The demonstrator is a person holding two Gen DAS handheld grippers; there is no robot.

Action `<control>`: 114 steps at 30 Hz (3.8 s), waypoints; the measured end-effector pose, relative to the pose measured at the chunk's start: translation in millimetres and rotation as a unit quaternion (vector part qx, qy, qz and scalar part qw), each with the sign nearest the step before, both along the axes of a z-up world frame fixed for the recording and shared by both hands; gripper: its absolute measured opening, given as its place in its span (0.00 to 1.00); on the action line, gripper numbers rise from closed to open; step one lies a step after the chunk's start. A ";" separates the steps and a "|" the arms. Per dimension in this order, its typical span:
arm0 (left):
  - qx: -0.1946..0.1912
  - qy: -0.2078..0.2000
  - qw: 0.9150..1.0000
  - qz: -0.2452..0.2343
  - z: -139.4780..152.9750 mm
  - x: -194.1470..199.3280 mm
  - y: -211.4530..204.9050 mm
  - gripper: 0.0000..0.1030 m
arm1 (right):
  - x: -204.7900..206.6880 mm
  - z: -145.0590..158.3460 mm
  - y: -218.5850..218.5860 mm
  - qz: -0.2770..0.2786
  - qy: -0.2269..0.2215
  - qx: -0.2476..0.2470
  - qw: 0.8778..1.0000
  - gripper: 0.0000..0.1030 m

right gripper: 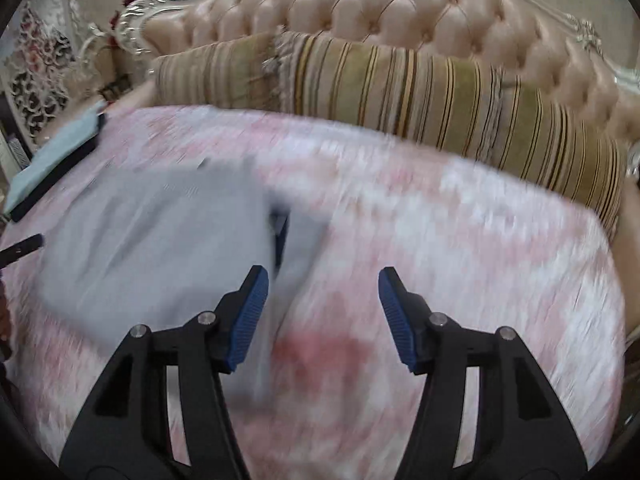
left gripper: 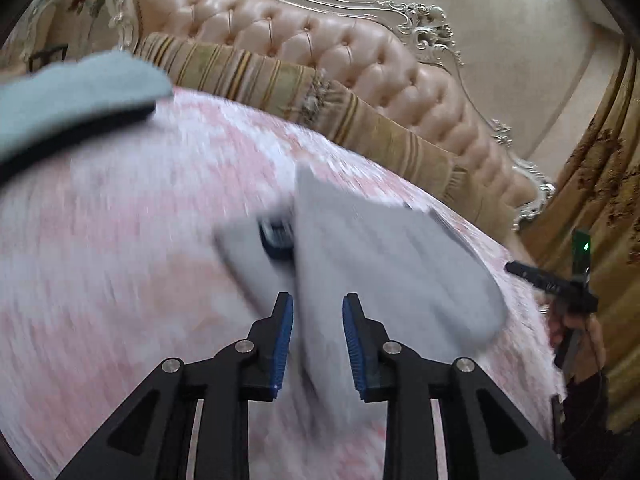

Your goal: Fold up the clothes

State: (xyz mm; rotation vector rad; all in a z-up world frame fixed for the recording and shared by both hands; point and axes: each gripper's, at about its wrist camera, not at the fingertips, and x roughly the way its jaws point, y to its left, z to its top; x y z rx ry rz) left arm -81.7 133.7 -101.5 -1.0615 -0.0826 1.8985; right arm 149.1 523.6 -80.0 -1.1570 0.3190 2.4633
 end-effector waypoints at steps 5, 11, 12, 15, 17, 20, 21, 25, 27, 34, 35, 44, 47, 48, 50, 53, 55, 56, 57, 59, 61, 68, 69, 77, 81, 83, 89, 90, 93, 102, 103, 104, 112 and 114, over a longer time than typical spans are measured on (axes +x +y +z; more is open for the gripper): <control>-0.008 0.013 1.000 0.009 -9.1 21.4 -7.5 0.24 | 28.8 -26.9 -32.1 0.006 0.016 -0.025 1.000 0.59; -0.004 0.004 1.000 0.007 -16.3 22.5 -8.2 0.13 | 34.7 -39.2 -32.2 -0.002 0.034 -0.055 0.998 0.59; -0.004 0.003 1.000 0.006 -17.5 22.7 -8.3 0.13 | 34.0 -40.8 -31.6 -0.002 0.033 -0.056 0.998 0.59; -0.004 0.004 1.000 0.004 -18.9 24.5 -8.6 0.05 | 32.2 -42.5 -31.6 0.001 0.037 -0.053 0.998 0.59; -0.006 0.010 1.000 0.002 -18.3 26.7 -8.6 0.03 | 31.8 -44.1 -28.3 -0.002 0.042 -0.062 0.997 0.59; -0.016 0.019 1.000 0.003 -18.8 28.5 -6.2 0.03 | 27.4 -45.7 -31.0 0.024 0.039 -0.078 0.996 0.33; -0.020 0.021 1.000 0.003 -19.3 29.0 -5.5 0.03 | 25.8 -46.1 -33.0 0.034 0.038 -0.083 0.995 0.20; -0.038 0.038 0.999 0.009 -19.2 31.3 -5.3 0.03 | 20.1 -44.1 -46.4 0.042 0.010 -0.031 0.999 0.15; -0.046 0.045 0.998 0.009 -19.3 32.8 -4.9 0.03 | 19.1 -45.0 -49.3 0.041 0.002 -0.019 0.999 0.15; -0.060 0.057 0.996 0.020 -15.4 35.4 -10.6 0.09 | 19.6 -46.8 -48.5 0.044 -0.002 -0.010 0.999 0.15; -0.059 0.059 0.996 0.022 -12.3 36.6 -12.2 0.10 | 21.1 -43.8 -48.1 0.042 -0.001 -0.011 0.999 0.16; -0.076 0.157 0.984 -0.034 20.4 74.1 61.4 0.10 | 24.1 2.3 -62.1 0.021 0.025 0.053 0.998 0.29; -0.085 0.175 0.979 -0.065 21.0 88.7 97.8 0.10 | -0.7 8.0 -88.5 0.063 0.035 0.067 0.995 0.36; -0.087 0.175 0.978 -0.070 19.7 91.6 105.3 0.10 | -12.6 4.6 -98.2 0.089 0.038 0.048 0.994 0.39; -0.092 0.173 0.978 -0.067 18.5 92.2 108.3 0.09 | -36.9 -9.0 -112.9 0.108 0.023 0.040 0.993 0.39; -0.099 0.169 0.979 -0.062 16.8 93.0 112.8 0.09 | -61.5 -34.1 -119.0 0.115 -0.015 0.045 0.992 0.38; -0.103 0.166 0.979 -0.059 15.6 93.6 115.8 0.09 | -60.3 -39.9 -116.4 0.111 -0.015 0.043 0.993 0.41; -0.106 0.165 0.979 -0.057 15.1 93.9 117.3 0.09 | -59.6 -42.7 -115.2 0.109 -0.015 0.042 0.993 0.41; -0.108 0.164 0.979 -0.056 14.5 94.2 118.8 0.09 | -58.2 -41.6 -113.6 0.106 -0.014 0.040 0.993 0.41; -0.113 0.161 0.979 -0.053 13.3 94.8 121.8 0.09 | -55.4 -39.3 -110.5 0.100 -0.011 0.035 0.994 0.42; -0.121 0.156 0.979 -0.050 11.5 94.1 127.1 0.09 | -52.4 -28.4 -109.9 0.081 0.014 0.034 0.996 0.42; -0.161 0.124 0.978 -0.047 0.0 79.5 154.7 0.10 | -64.5 -41.8 -105.8 0.087 -0.020 0.037 0.995 0.45; -0.159 0.121 0.979 -0.046 0.2 77.1 151.4 0.10 | -61.8 -41.0 -102.3 0.086 -0.019 0.035 0.996 0.45; -0.110 0.115 0.987 -0.024 19.5 52.5 139.7 0.10 | -59.3 -19.7 -86.2 0.072 0.018 0.030 0.997 0.50; -0.178 0.131 0.975 -0.026 -1.0 45.8 162.7 0.10 | -81.5 -36.0 -78.1 0.073 -0.026 0.049 0.996 0.52; -0.170 0.120 0.978 -0.029 -3.4 37.9 150.9 0.10 | -75.6 -34.8 -68.0 0.071 -0.020 0.044 0.996 0.53; -0.125 0.117 0.985 0.001 20.4 22.9 132.0 0.07 | -72.6 -17.2 -60.7 0.053 0.015 0.040 0.998 0.56; -0.136 0.124 0.983 0.000 18.6 23.5 139.7 0.07 | -79.3 -17.3 -66.9 0.066 0.016 0.036 0.997 0.56; -0.167 0.117 0.979 -0.001 6.2 16.8 156.2 0.08 | -103.9 -22.5 -82.2 0.100 0.012 0.032 0.994 0.56; -0.163 0.128 0.978 0.028 14.5 -7.0 128.5 0.08 | -104.0 -20.7 -36.6 0.054 0.002 0.038 0.998 0.62; -0.177 0.132 0.975 0.030 11.5 -7.8 132.0 0.08 | -105.9 -21.7 -36.6 0.052 -0.007 0.057 0.997 0.62; -0.194 0.125 0.972 0.034 5.0 -11.9 135.4 0.08 | -107.6 -23.0 -36.3 0.051 -0.016 0.075 0.996 0.62; -0.207 0.174 0.959 0.080 15.4 -14.7 128.3 0.08 | -88.9 -15.8 16.4 -0.018 -0.007 0.040 0.999 0.66; -0.205 0.186 0.958 0.073 17.8 -11.4 135.7 0.08 | -93.1 -7.1 -1.5 0.005 0.007 0.057 0.998 0.67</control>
